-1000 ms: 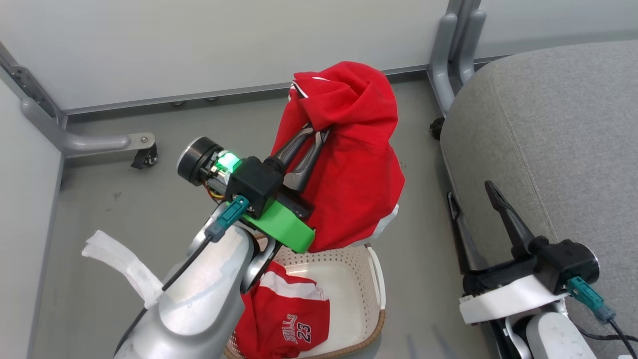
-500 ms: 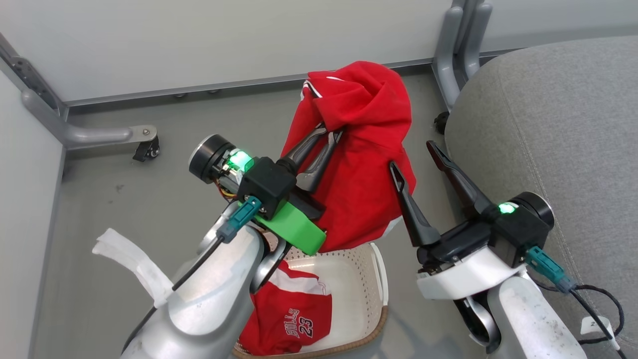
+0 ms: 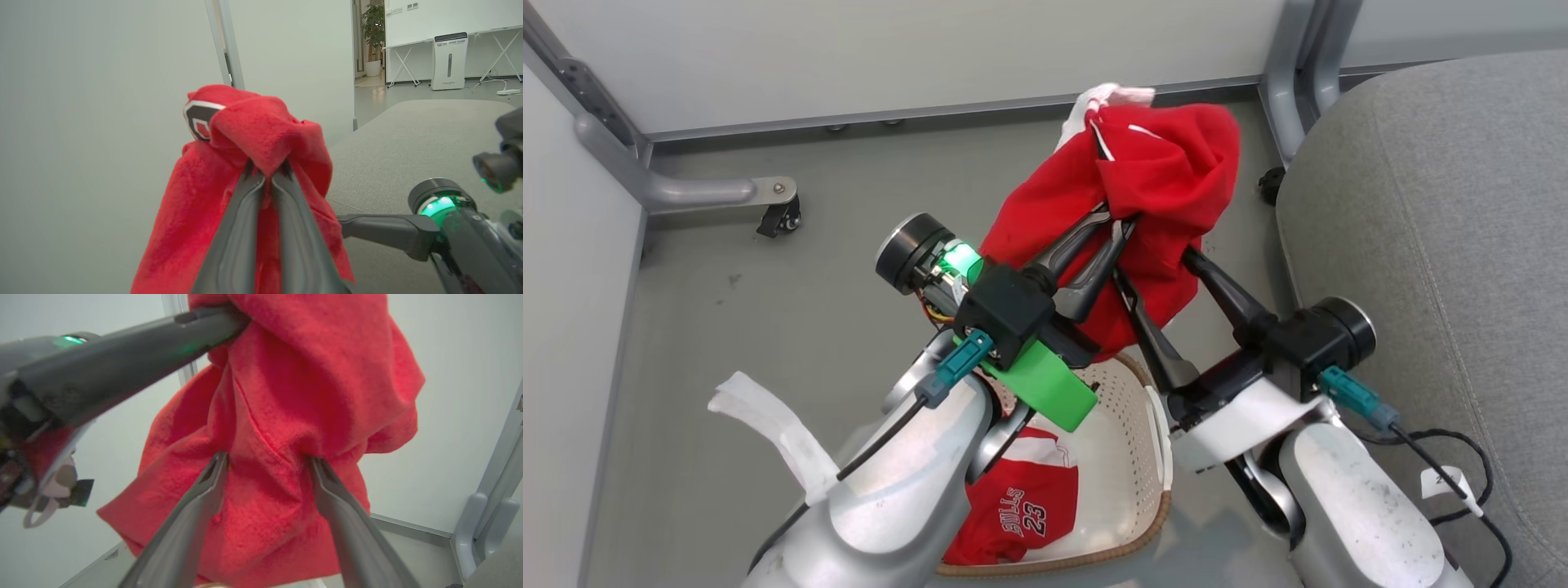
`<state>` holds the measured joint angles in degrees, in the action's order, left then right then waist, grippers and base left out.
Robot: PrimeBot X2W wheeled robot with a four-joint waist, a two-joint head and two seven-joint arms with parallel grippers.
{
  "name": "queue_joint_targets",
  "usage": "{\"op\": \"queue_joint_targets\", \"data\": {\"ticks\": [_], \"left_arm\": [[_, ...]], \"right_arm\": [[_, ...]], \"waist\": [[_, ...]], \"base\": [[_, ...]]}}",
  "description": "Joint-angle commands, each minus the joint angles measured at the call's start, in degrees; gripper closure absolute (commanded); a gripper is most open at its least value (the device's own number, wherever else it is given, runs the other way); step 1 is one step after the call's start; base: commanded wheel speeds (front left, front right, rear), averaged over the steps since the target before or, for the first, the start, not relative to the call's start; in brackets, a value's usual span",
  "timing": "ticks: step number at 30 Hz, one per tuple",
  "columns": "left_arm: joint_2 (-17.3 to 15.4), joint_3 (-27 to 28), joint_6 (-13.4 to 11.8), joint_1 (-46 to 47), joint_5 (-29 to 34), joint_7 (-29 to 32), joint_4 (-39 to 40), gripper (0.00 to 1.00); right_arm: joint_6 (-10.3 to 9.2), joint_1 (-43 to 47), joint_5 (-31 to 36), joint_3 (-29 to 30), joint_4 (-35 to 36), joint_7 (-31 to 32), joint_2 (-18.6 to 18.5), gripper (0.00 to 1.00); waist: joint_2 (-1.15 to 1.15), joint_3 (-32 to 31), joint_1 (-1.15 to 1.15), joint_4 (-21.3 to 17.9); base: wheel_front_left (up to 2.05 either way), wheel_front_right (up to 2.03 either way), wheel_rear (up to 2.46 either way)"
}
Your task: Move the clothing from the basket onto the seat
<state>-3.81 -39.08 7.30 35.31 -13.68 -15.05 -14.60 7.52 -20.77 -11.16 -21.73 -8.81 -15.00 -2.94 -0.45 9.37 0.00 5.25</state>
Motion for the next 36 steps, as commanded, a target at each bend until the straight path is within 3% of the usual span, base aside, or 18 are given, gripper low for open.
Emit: {"op": "queue_joint_targets", "data": {"ticks": [1, 19, 20, 22, 36], "left_arm": [[0.3, -0.1, 0.2, 1.0, -0.3, -0.2, 0.4, 1.0], [0.9, -2.6, 0.2, 0.7, -1.5, -0.2, 1.2, 1.0], [0.9, -2.7, 0.2, 0.7, -1.5, -0.2, 1.2, 1.0], [0.9, -2.9, 0.2, 0.8, -1.7, -0.2, 1.3, 1.0], [0.9, -2.7, 0.0, -0.8, -1.7, -0.2, -0.6, 1.0]], "right_arm": [[-0.06, -0.9, -0.7, 0.2, 0.2, -0.2, -0.1, 0.0], [-0.06, -4.0, -7.7, 0.3, -2.2, -0.2, 0.0, 0.0], [-0.06, -4.2, -8.1, 0.2, -2.3, -0.2, 0.0, 0.11], [-0.06, -4.5, -8.6, 0.2, -2.6, -0.2, 0.0, 1.0], [-0.06, -1.2, -8.3, -0.5, -1.3, -0.2, 0.0, 1.0]], "waist": [[0.45, 0.1, 0.0, 0.3], [0.45, 0.3, 0.0, 0.2], [0.45, 0.4, 0.0, 0.3], [0.45, 0.4, 0.0, 0.4], [0.45, -1.2, 0.0, -0.2]], "base": [[0.0, 0.0, 0.0], [0.0, 0.0, 0.0], [0.0, 0.0, 0.0], [0.0, 0.0, 0.0], [0.0, 0.0, 0.0]]}}
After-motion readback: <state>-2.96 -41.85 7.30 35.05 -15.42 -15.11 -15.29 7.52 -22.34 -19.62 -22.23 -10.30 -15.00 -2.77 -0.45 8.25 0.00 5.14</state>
